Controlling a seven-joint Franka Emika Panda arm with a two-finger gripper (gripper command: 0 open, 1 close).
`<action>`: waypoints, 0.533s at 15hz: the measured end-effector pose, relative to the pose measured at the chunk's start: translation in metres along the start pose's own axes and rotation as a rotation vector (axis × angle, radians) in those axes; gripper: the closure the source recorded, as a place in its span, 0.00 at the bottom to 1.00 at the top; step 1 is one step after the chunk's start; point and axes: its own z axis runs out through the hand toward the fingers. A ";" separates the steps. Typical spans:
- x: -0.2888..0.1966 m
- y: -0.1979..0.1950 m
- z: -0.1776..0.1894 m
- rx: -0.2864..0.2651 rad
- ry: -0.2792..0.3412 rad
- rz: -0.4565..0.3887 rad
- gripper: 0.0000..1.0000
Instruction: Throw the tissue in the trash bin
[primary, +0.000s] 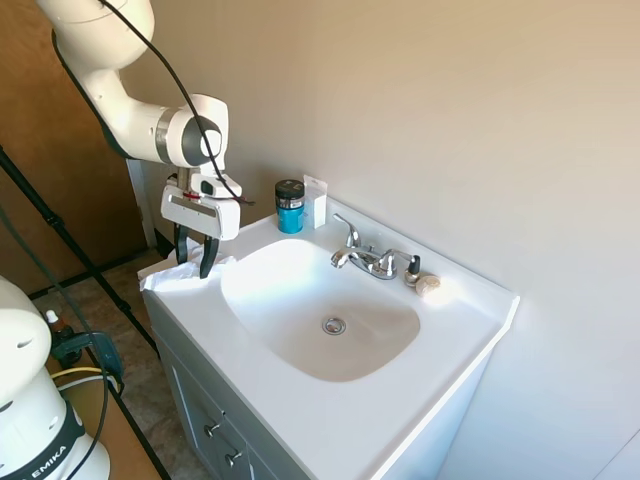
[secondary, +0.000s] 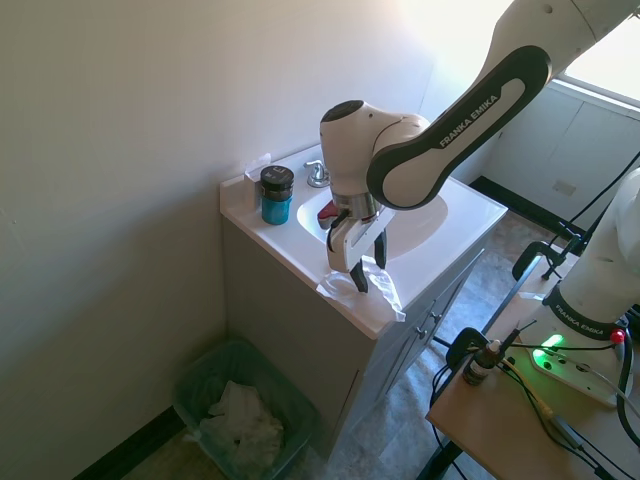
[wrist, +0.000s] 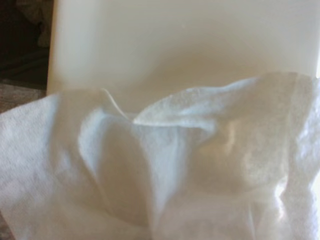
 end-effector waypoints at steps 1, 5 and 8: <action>0.001 -0.001 0.002 0.000 -0.005 -0.001 1.00; 0.006 -0.002 0.001 0.010 -0.018 0.002 1.00; 0.009 -0.001 0.000 0.017 -0.019 0.004 1.00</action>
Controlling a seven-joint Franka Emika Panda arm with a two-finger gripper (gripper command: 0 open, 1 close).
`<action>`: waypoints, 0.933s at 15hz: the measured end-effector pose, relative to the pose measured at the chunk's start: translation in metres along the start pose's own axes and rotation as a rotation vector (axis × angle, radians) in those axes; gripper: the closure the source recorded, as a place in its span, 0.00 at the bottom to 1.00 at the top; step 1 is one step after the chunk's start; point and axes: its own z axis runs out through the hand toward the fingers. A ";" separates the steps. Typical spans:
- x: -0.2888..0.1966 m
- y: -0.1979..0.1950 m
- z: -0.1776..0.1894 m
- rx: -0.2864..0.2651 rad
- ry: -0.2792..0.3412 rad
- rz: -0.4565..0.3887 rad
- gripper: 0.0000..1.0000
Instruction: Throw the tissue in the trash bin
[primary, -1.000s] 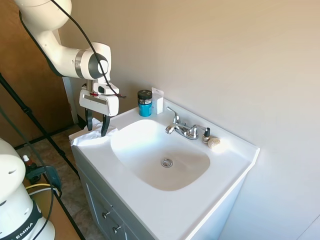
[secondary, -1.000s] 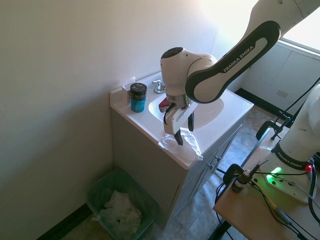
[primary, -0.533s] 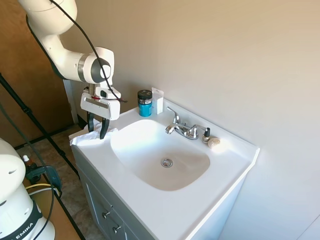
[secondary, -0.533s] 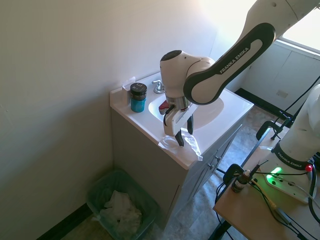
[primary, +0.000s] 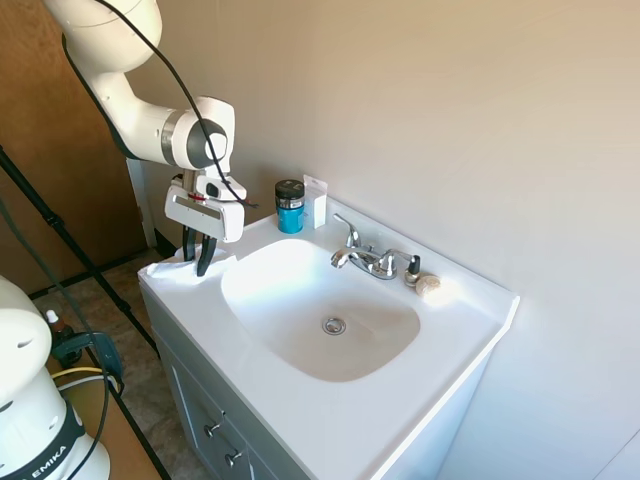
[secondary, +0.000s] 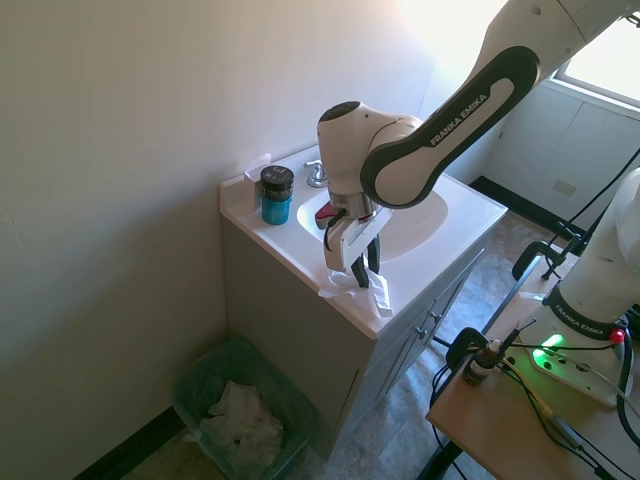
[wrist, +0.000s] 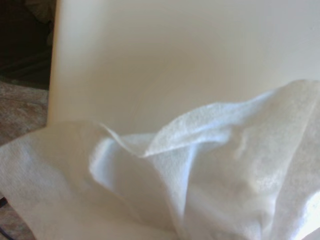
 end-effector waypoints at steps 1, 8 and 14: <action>0.001 0.000 -0.001 0.005 0.000 0.003 1.00; -0.020 0.001 -0.056 0.079 0.062 0.004 1.00; -0.089 -0.073 -0.104 0.129 0.175 -0.037 1.00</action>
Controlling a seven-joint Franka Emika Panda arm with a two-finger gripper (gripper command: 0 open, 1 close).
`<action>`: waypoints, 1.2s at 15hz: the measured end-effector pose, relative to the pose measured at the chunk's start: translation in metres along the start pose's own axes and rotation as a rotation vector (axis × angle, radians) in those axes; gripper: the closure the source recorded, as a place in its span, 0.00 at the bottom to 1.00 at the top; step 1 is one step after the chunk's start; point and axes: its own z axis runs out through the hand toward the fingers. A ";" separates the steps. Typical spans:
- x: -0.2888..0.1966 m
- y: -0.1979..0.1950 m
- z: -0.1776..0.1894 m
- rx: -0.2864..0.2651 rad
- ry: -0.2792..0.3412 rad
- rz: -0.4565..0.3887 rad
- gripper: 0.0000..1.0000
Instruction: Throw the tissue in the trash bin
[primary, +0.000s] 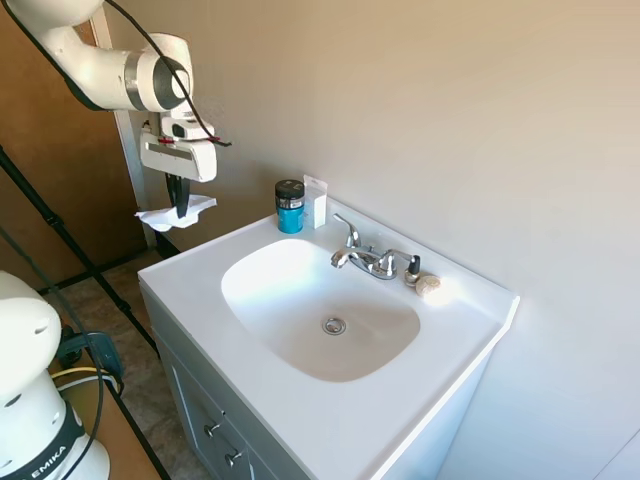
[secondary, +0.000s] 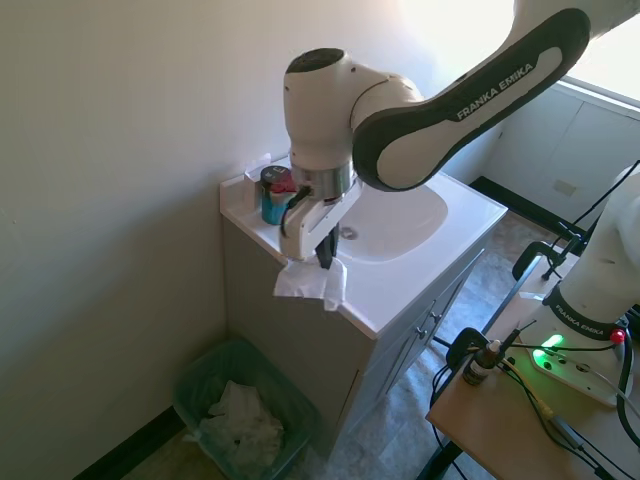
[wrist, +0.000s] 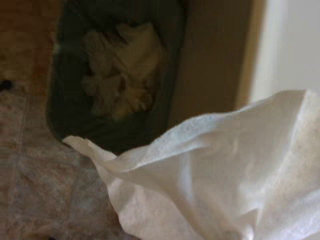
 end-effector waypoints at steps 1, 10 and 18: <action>-0.004 -0.018 0.004 0.000 0.006 -0.010 1.00; -0.009 -0.131 0.130 -0.134 0.005 -0.004 1.00; -0.006 -0.148 0.146 -0.141 -0.001 0.014 0.00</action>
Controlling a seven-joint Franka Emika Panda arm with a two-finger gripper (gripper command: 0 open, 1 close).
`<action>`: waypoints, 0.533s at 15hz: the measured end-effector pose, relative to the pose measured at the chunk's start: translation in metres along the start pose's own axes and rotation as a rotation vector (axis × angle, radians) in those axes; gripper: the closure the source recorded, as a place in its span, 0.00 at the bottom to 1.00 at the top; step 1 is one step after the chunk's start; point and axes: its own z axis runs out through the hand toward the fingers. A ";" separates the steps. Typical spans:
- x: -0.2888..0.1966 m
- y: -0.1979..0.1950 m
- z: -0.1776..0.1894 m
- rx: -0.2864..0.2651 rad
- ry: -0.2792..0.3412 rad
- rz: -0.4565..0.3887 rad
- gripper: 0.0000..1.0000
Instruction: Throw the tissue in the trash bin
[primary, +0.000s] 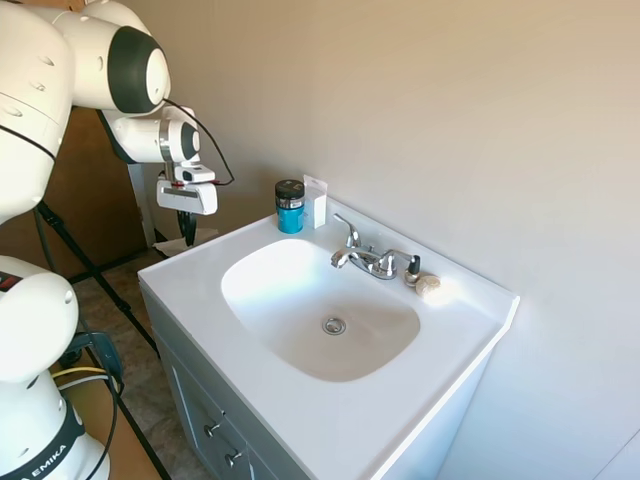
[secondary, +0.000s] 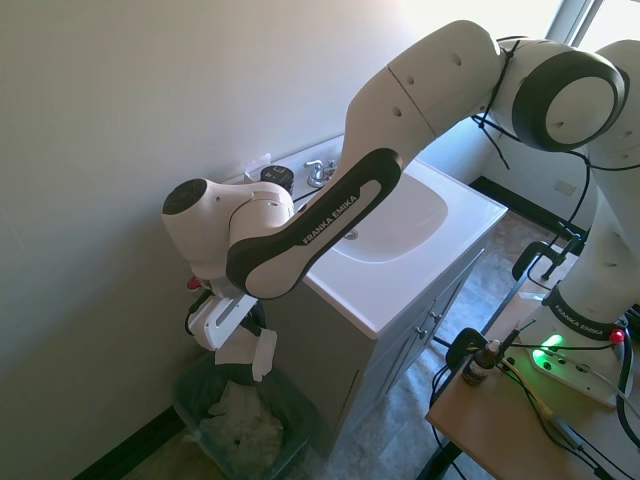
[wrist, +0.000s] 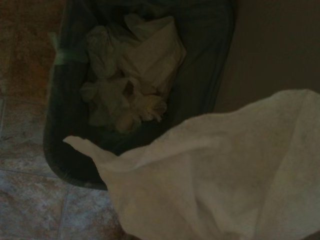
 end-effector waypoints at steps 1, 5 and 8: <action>0.001 0.001 0.001 -0.005 -0.002 0.003 0.00; 0.001 0.004 0.001 -0.034 -0.004 0.004 0.00; 0.001 0.006 -0.007 -0.038 0.000 0.004 0.00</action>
